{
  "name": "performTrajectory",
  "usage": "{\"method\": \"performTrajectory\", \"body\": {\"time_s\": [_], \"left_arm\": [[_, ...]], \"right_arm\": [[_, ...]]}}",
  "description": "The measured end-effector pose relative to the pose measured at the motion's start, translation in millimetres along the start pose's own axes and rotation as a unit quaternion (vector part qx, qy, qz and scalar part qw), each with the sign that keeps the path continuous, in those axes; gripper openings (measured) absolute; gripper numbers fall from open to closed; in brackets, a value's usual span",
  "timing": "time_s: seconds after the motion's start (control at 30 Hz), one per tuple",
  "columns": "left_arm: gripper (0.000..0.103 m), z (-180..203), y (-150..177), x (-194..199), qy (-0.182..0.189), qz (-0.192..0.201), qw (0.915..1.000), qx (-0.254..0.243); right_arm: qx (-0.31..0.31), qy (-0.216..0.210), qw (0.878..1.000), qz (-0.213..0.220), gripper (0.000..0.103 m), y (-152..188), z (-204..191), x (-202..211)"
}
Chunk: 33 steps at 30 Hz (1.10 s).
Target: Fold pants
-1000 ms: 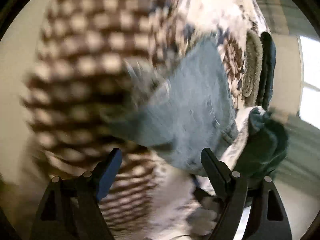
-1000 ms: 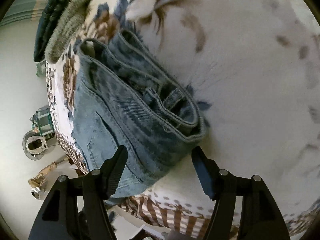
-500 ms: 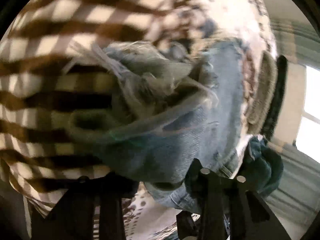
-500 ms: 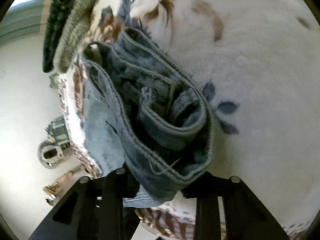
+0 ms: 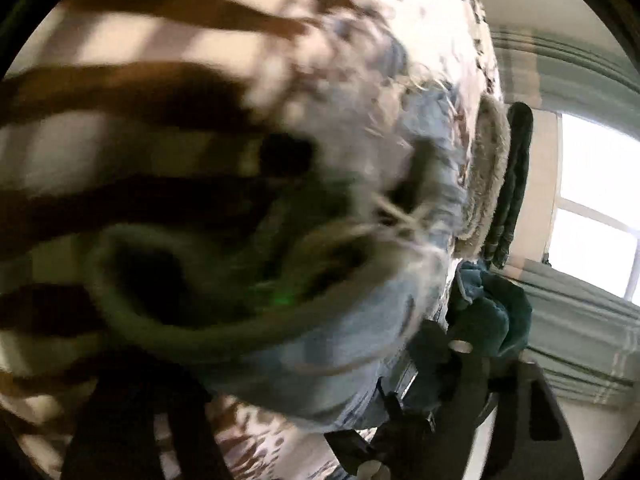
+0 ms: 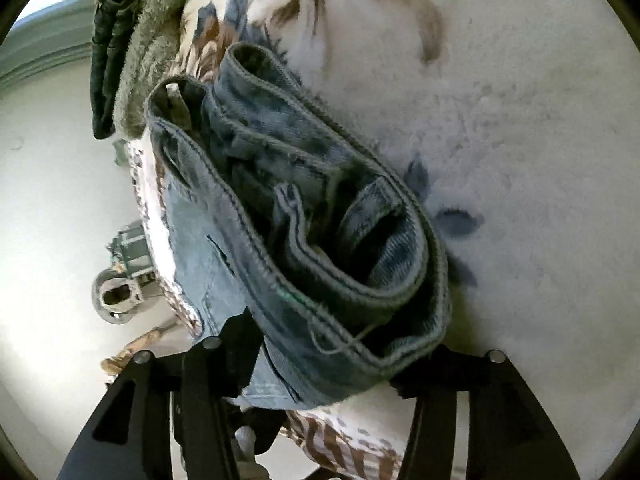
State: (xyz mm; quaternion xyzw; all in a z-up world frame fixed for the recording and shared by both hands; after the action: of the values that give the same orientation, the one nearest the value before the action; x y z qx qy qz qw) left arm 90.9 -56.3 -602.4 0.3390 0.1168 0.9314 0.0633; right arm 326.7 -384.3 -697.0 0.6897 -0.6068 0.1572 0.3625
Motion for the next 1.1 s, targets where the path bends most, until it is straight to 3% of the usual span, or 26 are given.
{"method": "performTrajectory", "body": {"time_s": [0.1,0.27,0.3,0.33,0.37,0.4,0.5,0.67,0.87,1.1], "left_arm": [[0.082,2.4,-3.7,-5.1,-0.023,0.002,0.9997,-0.002],[0.08,19.4,-6.1,-11.2,-0.054,0.02,0.9983,0.005],[0.06,24.1,-4.5,-7.6,-0.063,0.031,0.9975,-0.007],[0.031,26.3,-2.6,-4.9,-0.068,0.035,0.9969,-0.016],[0.027,31.7,-2.5,-2.8,-0.07,0.035,0.9964,-0.034],[0.027,36.1,-2.0,-2.4,-0.073,0.036,0.9958,-0.042],[0.025,54.0,-0.2,0.6,-0.093,0.024,0.9932,-0.065],[0.023,85.6,4.3,21.4,-0.097,0.004,0.9915,-0.086],[0.022,186.0,7.4,58.0,-0.079,-0.004,0.9826,-0.168],[0.022,326.2,-16.8,65.8,-0.005,-0.045,0.9646,-0.26]], "right_arm": [[-0.014,-0.025,0.999,0.014,0.068,-2.4,0.5,-4.0],[-0.037,-0.058,0.996,0.05,0.072,-4.9,-5.3,-6.9],[-0.039,-0.056,0.996,0.055,0.069,-5.1,-5.2,-7.7],[-0.042,-0.043,0.996,0.063,0.064,-4.9,-6.8,-9.3],[-0.045,-0.026,0.996,0.07,0.049,-3.9,-6.9,-10.2],[-0.046,-0.021,0.996,0.073,0.04,-2.7,-7.3,-10.3],[-0.042,-0.009,0.995,0.085,0.026,2.6,-13.6,-3.7],[-0.026,-0.007,0.995,0.099,0.02,13.0,-58.5,23.4],[-0.003,-0.027,0.993,0.118,0.019,20.8,-131.8,71.6],[0.005,-0.068,0.978,0.195,0.018,-10.3,-240.7,118.1]]}}
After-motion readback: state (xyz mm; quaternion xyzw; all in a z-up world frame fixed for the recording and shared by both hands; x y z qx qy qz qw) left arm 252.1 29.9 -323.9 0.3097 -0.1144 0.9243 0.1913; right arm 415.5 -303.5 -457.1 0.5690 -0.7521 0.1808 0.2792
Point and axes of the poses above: each gripper's, at about its wrist camera, not at the fingertips, and x roughly against the way its jaws point, z to its right, y to its underside, the point moved 3 cm from there along -x, roughly the way its jaws point, and after that the axes turned 1 degree about -z, right-handed, at the moved point
